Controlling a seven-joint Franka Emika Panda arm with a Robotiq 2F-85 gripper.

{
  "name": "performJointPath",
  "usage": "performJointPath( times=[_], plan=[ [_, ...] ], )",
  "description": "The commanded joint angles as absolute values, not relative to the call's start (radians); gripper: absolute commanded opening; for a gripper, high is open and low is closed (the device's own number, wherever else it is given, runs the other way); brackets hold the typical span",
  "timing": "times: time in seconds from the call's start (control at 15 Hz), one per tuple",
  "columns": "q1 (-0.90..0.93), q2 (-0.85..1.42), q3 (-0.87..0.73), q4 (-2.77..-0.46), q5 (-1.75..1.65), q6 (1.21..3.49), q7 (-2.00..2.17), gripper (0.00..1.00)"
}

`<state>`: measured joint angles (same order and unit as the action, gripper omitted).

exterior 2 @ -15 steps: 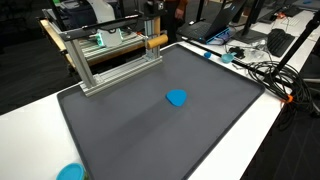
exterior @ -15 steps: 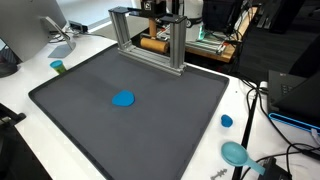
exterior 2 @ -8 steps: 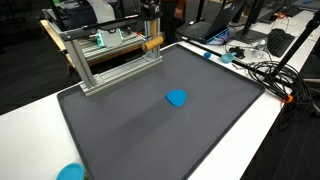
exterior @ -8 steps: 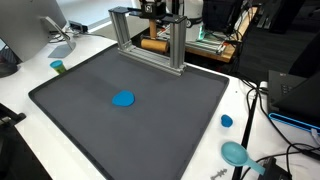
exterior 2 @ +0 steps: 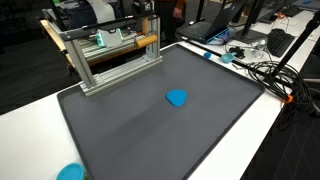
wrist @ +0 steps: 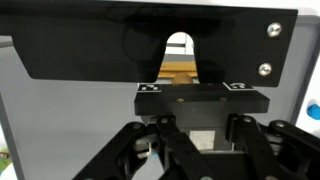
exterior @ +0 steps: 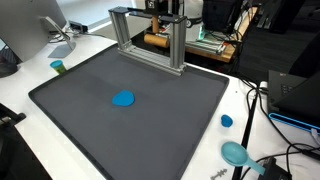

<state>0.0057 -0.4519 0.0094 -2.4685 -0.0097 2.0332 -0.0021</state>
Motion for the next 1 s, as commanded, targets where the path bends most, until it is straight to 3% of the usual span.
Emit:
performJointPath(
  times=[0.0, 0.93],
  plan=[
    [-0.017, -0.544, 0.014, -2.533, -0.037, 2.033, 0.039, 0.22],
    [0.001, -0.66, 0.031, -2.636, -0.062, 2.01, -0.006, 0.22]
  ],
)
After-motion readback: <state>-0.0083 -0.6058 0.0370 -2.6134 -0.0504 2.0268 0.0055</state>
